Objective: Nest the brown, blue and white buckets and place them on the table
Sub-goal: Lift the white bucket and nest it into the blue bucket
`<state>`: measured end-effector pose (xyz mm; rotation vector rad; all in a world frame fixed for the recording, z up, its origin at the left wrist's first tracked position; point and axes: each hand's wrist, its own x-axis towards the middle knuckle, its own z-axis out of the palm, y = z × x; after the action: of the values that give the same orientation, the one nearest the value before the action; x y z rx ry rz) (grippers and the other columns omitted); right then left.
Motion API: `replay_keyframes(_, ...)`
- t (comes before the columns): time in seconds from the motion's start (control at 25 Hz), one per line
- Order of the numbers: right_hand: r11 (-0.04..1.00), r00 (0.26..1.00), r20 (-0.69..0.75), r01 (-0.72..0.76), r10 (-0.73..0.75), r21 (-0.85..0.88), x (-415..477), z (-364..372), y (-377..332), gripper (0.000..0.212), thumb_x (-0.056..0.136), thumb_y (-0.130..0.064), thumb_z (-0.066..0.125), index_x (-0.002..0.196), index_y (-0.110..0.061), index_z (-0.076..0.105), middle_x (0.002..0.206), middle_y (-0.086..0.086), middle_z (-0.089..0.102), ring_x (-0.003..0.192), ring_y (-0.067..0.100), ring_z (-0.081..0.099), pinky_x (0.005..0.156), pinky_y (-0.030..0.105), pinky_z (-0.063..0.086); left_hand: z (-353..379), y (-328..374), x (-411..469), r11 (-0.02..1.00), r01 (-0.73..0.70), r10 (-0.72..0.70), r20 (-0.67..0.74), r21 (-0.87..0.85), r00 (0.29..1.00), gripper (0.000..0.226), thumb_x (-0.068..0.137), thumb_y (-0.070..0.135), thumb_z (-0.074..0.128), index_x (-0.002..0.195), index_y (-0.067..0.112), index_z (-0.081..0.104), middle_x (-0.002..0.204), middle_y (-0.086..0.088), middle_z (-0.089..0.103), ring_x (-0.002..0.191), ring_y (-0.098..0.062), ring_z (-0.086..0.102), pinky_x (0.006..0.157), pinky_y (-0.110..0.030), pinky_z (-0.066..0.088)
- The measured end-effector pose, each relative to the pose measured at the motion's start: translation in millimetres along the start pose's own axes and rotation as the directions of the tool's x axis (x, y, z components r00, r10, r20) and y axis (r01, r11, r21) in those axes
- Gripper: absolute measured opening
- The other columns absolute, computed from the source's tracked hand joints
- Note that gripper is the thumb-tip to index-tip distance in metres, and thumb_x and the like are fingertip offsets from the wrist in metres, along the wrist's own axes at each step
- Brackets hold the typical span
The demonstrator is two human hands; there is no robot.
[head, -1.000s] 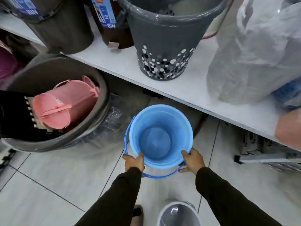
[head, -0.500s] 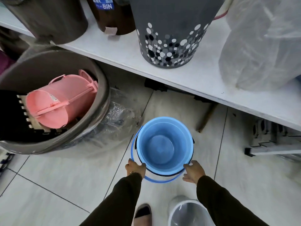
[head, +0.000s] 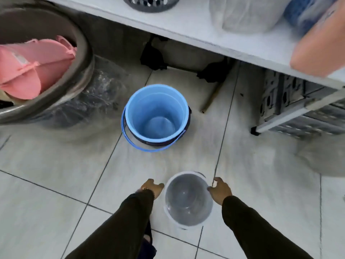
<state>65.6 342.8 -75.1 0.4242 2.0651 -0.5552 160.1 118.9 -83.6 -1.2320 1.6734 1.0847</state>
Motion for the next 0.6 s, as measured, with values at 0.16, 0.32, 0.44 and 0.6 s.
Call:
replay_keyframes(0.16,0.999,0.998,0.050,-0.041,0.040,0.017,13,46,79,0.052,0.097,-0.021,0.058,0.142,-0.003,0.040,0.137,0.020,0.057,0.114,0.035,0.059,0.086,0.029,0.045,75,-42,18,0.999,-0.012,0.014,0.075,-0.030,0.997,0.065,0.095,0.037,0.055,0.148,0.006,0.034,0.147,-0.016,0.049,0.132,-0.034,0.050,0.102,-0.032,0.043)
replay_keyframes(0.32,0.946,0.994,-0.103,0.074,-0.043,0.317,13,67,118,0.024,0.095,-0.008,0.054,0.118,-0.014,0.051,0.109,0.020,0.066,0.091,0.040,0.068,0.083,0.055,0.060,106,-52,24,0.972,-0.182,0.165,-0.125,-0.145,0.978,0.036,0.090,0.011,0.051,0.126,0.012,0.047,0.107,-0.019,0.065,0.101,-0.040,0.065,0.087,-0.046,0.058)
replay_keyframes(0.44,0.880,0.925,-0.375,0.224,-0.056,0.419,-14,39,108,0.015,0.098,-0.019,0.056,0.113,-0.020,0.054,0.103,0.016,0.068,0.087,0.033,0.066,0.082,0.051,0.060,106,-34,-9,0.897,-0.283,0.258,-0.118,-0.340,0.959,0.027,0.089,0.005,0.050,0.114,0.014,0.050,0.101,-0.020,0.069,0.095,-0.038,0.070,0.075,-0.045,0.063)
replay_keyframes(0.6,0.741,0.908,-0.418,0.300,-0.029,0.600,-56,-25,58,0.074,0.088,-0.065,0.055,0.145,-0.021,0.039,0.137,0.009,0.056,0.119,0.028,0.056,0.101,0.040,0.043,78,24,-61,0.724,-0.322,0.301,-0.141,-0.610,0.943,0.028,0.093,0.000,0.050,0.117,0.015,0.050,0.107,-0.021,0.067,0.095,-0.037,0.068,0.078,-0.046,0.062)
